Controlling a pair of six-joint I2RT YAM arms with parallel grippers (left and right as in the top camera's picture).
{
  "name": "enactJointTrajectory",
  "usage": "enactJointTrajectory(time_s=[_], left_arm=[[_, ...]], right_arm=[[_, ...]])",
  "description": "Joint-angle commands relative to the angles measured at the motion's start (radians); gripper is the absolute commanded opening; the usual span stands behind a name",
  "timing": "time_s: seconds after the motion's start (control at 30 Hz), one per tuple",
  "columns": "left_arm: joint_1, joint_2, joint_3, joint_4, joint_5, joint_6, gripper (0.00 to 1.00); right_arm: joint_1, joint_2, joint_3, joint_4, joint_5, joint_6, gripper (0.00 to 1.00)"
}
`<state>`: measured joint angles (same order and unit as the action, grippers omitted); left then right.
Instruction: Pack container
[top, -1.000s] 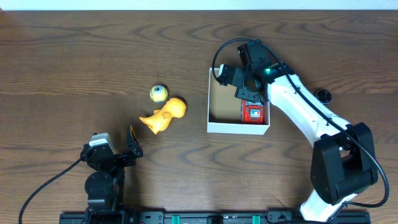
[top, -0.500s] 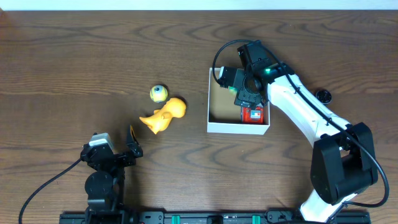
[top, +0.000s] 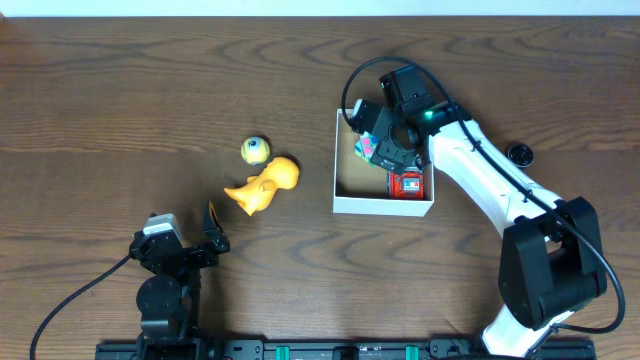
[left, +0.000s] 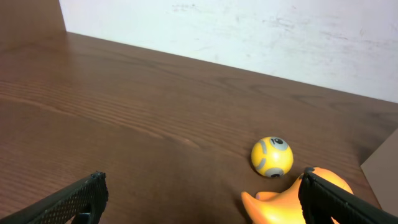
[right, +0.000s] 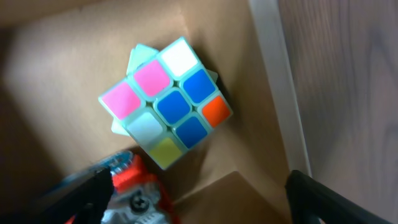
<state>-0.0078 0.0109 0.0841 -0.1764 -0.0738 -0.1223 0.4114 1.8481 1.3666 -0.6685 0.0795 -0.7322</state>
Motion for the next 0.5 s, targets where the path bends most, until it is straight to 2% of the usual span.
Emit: enactJointTrajectory(time_s=[0.0,0.1,0.17,0.23,0.47], left_arm=[[-0.002,-0.006,-0.029,-0.008,0.01,0.017,0.98],[-0.002,-0.006,-0.029,-0.008,0.01,0.017,0.98],[-0.002,-0.006,-0.029,-0.008,0.01,0.017,0.98],[-0.002,-0.006,-0.029,-0.008,0.01,0.017,0.98],[-0.002,-0.006,-0.029,-0.008,0.01,0.017,0.98]], right_arm=[[0.028,0.002,0.006,-0.005,-0.004,0.193,0.85],[0.04,0.002,0.006,-0.013,-0.053,0.316,0.76],[0.047,0.002,0.006,-0.015,-0.112,0.39,0.62],[0.051,0.002,0.006,-0.016,-0.145,0.486,0.55],[0.05,0.004,0.005,-0.019,-0.118,0.728,0.66]])
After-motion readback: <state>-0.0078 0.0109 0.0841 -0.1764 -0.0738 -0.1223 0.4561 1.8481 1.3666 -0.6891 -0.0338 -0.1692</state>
